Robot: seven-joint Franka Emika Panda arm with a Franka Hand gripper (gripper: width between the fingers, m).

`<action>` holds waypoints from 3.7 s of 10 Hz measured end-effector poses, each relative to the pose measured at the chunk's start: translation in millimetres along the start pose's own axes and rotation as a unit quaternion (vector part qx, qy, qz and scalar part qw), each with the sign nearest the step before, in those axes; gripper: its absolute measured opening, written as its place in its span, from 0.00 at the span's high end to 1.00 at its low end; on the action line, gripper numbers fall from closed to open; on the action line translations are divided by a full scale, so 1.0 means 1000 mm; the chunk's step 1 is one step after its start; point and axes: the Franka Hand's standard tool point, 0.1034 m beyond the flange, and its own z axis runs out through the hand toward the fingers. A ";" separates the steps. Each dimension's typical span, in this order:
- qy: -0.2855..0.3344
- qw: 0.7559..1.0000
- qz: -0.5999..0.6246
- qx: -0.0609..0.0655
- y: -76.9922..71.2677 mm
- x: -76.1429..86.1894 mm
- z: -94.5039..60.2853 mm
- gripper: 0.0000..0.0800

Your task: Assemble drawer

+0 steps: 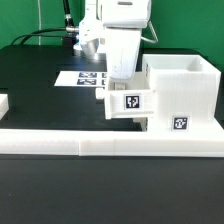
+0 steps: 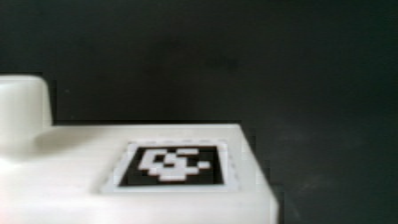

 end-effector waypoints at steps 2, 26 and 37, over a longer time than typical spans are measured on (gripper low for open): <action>0.000 1.000 0.001 -0.001 0.000 0.002 0.000 0.94; 0.069 0.997 -0.025 0.017 0.020 -0.064 -0.024 0.19; 0.066 0.995 0.070 0.023 0.032 0.010 -0.018 0.19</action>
Offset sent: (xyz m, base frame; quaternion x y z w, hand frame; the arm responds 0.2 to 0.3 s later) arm 0.0127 0.0298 -0.0126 -0.0510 -0.0061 -0.0364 0.9980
